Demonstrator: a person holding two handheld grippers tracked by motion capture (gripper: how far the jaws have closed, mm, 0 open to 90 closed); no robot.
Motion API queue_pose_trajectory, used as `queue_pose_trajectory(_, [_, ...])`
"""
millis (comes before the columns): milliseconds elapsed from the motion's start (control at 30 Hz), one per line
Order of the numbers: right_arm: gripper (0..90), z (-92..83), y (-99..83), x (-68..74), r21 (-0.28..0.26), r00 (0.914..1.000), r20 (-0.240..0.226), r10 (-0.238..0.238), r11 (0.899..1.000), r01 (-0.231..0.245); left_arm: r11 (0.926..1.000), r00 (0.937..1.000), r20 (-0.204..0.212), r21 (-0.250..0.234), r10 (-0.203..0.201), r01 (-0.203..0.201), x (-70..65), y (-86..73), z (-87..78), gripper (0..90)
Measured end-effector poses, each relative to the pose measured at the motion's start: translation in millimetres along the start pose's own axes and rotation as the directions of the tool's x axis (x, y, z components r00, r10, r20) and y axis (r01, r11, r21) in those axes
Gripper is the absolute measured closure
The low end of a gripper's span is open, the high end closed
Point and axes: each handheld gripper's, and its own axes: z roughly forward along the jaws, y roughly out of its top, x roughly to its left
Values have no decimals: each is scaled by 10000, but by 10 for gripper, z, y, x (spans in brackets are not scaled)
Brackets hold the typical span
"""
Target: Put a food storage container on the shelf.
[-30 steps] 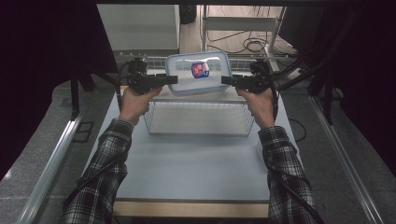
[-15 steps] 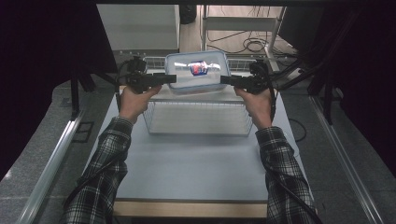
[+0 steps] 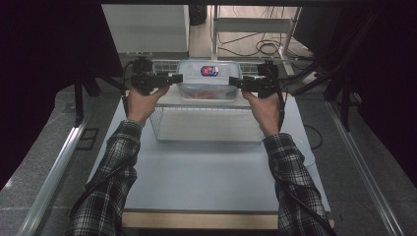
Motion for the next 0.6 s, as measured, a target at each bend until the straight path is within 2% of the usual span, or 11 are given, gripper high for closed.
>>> queue_pose_trajectory(200, [411,-44,-18,-37,-195,9997,-196,-177,9997,173,9990,9990,80,-129,431,-429,-61,-33,-62,321])
queue_pose_trajectory(267, [426,-74,-22,-40,-235,9992,-276,-276,9994,270,9987,9984,254,-117,507,-505,-81,-44,-89,321])
queue_pose_trajectory(333, [433,-105,-24,-33,-229,9985,-350,-425,9989,417,9974,9973,149,-49,719,-719,-112,-63,-110,314])
queue_pose_trajectory(467, [431,-168,-55,-12,-168,9961,-521,-712,9974,704,9961,9958,257,38,881,-882,-153,-129,-151,270])
queue_pose_trajectory(600, [389,-220,-121,-19,-67,9935,-668,-918,9958,916,9949,9947,183,-25,1012,-1011,-191,-228,-181,169])
